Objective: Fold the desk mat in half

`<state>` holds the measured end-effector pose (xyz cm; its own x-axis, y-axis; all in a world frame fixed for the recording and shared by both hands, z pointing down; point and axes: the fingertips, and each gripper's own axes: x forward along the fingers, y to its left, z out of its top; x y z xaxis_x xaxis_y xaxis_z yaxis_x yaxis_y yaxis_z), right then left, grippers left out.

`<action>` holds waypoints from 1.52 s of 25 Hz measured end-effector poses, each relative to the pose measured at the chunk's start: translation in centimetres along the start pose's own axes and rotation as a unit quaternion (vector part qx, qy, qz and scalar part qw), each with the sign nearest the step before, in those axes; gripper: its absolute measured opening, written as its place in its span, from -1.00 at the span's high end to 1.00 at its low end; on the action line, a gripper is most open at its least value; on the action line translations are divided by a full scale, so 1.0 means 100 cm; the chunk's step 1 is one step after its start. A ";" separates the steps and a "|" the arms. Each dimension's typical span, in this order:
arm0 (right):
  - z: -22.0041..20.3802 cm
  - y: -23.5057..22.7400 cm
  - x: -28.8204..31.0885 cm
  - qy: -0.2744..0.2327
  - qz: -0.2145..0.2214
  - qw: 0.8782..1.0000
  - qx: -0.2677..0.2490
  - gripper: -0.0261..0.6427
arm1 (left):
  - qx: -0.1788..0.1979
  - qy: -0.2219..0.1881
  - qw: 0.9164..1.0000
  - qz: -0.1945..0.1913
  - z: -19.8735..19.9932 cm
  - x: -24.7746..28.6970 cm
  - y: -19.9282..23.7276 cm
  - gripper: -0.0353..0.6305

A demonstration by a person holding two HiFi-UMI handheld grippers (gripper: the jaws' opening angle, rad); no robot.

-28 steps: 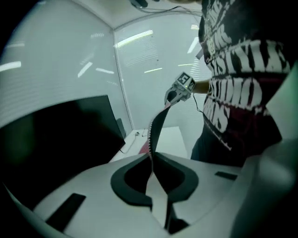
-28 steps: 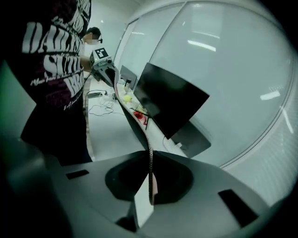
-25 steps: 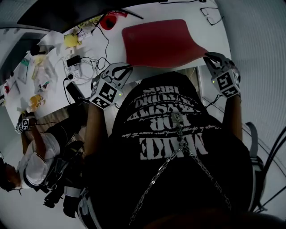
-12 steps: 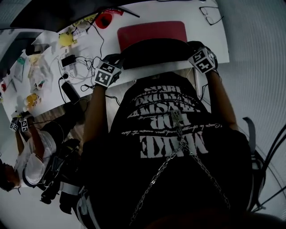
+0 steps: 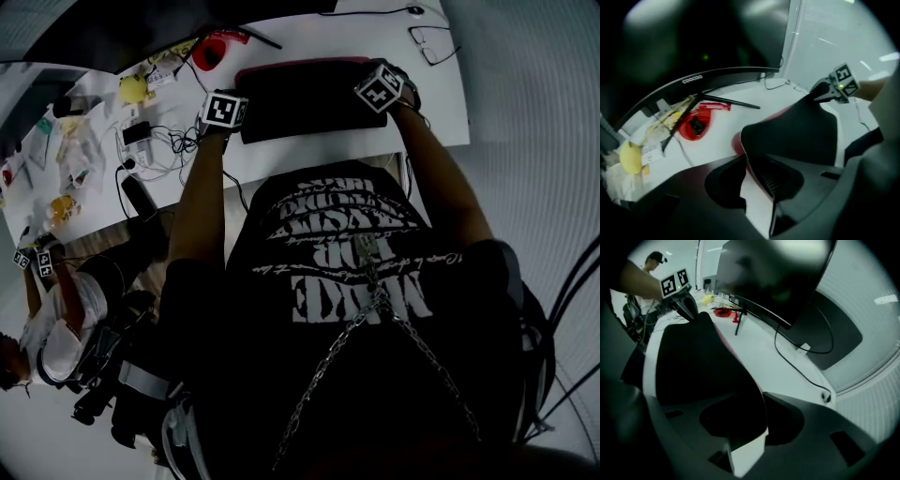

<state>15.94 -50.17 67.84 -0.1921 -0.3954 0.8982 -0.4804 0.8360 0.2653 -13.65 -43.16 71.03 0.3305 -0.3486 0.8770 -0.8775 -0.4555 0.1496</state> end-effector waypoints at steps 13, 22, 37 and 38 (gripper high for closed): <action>0.082 -0.009 -0.220 -0.380 -0.103 0.906 0.156 0.82 | 0.017 -0.414 0.908 0.054 0.151 -0.214 -0.094 0.83; 0.134 0.022 -0.277 -0.468 -0.079 0.870 0.132 0.92 | 0.005 -0.427 0.903 0.045 0.158 -0.238 -0.134 0.87; 0.144 0.048 -0.292 -0.455 -0.108 0.870 0.159 0.92 | 0.040 -0.420 0.906 0.005 0.135 -0.248 -0.134 0.87; 0.146 0.051 -0.292 -0.454 -0.108 0.870 0.160 0.92 | 0.040 -0.420 0.907 0.004 0.134 -0.249 -0.132 0.87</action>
<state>6.63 -39.93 37.83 -0.5943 -0.7892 0.1549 -0.7751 0.6135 0.1512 -5.67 -39.45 41.10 0.5014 -0.8377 0.2164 -0.8643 -0.4963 0.0812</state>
